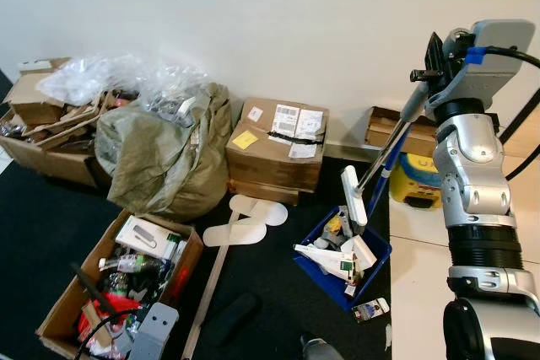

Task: Sweep floor

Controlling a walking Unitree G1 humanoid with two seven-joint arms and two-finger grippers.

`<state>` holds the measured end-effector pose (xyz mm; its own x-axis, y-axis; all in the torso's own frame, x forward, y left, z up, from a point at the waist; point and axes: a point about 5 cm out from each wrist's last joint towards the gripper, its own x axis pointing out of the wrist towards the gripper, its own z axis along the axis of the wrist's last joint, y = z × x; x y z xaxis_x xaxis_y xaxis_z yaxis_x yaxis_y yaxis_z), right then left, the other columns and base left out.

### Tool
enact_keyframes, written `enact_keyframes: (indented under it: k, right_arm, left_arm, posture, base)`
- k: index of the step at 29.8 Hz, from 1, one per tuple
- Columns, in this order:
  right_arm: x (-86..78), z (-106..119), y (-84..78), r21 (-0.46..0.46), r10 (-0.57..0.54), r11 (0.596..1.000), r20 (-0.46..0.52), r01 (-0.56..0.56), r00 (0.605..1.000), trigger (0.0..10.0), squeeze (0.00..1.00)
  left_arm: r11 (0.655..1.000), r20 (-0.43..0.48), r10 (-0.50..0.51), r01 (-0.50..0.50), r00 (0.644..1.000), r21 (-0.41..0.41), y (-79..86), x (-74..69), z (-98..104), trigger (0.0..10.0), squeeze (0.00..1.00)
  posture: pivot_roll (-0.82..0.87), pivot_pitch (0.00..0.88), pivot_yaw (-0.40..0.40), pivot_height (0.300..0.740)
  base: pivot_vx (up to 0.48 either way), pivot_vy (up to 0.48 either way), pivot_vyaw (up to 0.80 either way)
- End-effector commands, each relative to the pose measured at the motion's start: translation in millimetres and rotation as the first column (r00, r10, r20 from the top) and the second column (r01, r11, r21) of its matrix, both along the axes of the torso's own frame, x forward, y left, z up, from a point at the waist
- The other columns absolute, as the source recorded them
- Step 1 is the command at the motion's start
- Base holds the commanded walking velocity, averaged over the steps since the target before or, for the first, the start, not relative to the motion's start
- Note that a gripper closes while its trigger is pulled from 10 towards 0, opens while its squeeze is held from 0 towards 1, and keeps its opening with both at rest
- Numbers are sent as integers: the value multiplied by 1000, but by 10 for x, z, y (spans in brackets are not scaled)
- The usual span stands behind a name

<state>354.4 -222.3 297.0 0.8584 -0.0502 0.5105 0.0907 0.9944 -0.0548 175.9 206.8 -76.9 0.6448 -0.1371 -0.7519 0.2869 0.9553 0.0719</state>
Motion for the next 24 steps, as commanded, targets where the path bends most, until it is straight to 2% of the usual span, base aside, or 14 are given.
enact_keyframes:
  k: [1, 5, 6, 8, 9, 11, 12, 13, 14, 16, 18, 20, 22, 24]
  right_arm:
    - [-78, 270, 81, 18, 73, 997, 115, -75, 991, 10000, 0]
    - [-72, 313, 138, 111, 229, 965, 93, -239, 969, 10000, 0]
    - [-72, 313, 138, 111, 229, 965, 93, -239, 969, 10000, 0]
    - [-33, 132, 217, 164, 343, 927, -4, -337, 940, 10000, 0]
    - [-33, 132, 217, 164, 343, 927, -4, -337, 940, 10000, 0]
    - [-64, -134, 319, 216, 458, 877, -113, -428, 882, 10000, 0]
    - [-64, -134, 319, 216, 458, 877, -113, -428, 882, 10000, 0]
    - [-187, -383, 401, 245, 580, 811, -216, -532, 786, 10000, 0]
    - [-187, -383, 401, 245, 580, 811, -216, -532, 786, 10000, 0]
    - [-286, -528, 412, 228, 626, 780, -290, -582, 724, 10000, 0]
    - [-332, -586, 396, 207, 632, 773, -332, -600, 700, 10000, 0]
    - [-332, -586, 396, 207, 632, 773, -332, -600, 700, 10000, 0]
    - [-346, -666, 338, 195, 607, 790, -386, -581, 695, 10000, 0]
    - [-351, -850, 121, 195, 502, 859, -506, -474, 702, 10000, 0]
  left_arm:
    - [1000, -48, 19, -19, 999, 0, 6, -109, -59, 10000, 0]
    - [999, -51, 32, -32, 998, 2, 2, -89, -57, 10000, 0]
    - [999, -51, 32, -32, 998, 2, 2, -89, -57, 10000, 0]
    - [998, -49, 63, -63, 997, 4, 8, -64, -50, 10000, 0]
    - [998, -49, 63, -63, 997, 4, 8, -64, -50, 10000, 0]
    - [996, -39, 87, -87, 995, 2, 18, -18, -32, 10000, 0]
    - [996, -39, 87, -87, 995, 2, 18, -18, -32, 10000, 0]
    - [995, -27, 98, -98, 995, -2, 22, 43, -5, 10000, 0]
    - [995, -27, 98, -98, 995, -2, 22, 43, -5, 10000, 0]
    - [995, -16, 99, -100, 995, -5, 18, 92, 18, 10000, 0]
    - [995, -9, 98, -98, 995, -8, 14, 117, 30, 10000, 0]
    - [995, -9, 98, -98, 995, -8, 14, 117, 30, 10000, 0]
    - [995, -4, 97, -97, 995, -10, 5, 136, 38, 10000, 0]
    - [995, 6, 97, -97, 995, -14, -14, 176, 54, 10000, 0]
  posture:
    - [-89, 132, 80, 740]
    - [-102, 106, 77, 740]
    - [-102, 106, 77, 740]
    - [-108, 78, 74, 740]
    - [-108, 78, 74, 740]
    - [-110, 64, 74, 740]
    - [-110, 64, 74, 740]
    - [-120, 43, 80, 740]
    - [-120, 43, 80, 740]
    - [-128, 34, 84, 740]
    - [-130, 34, 86, 740]
    - [-130, 34, 86, 740]
    - [-138, 25, 88, 740]
    - [-150, 20, 88, 740]
  base:
    - [0, 0, 0]
    - [0, 0, 0]
    - [0, 0, 0]
    - [0, 0, 0]
    - [0, 0, 0]
    - [0, 0, 0]
    - [0, 0, 0]
    - [0, 0, 0]
    - [0, 0, 0]
    - [0, 0, 0]
    - [0, 0, 0]
    - [0, 0, 0]
    - [0, 0, 0]
    - [0, 0, 0]
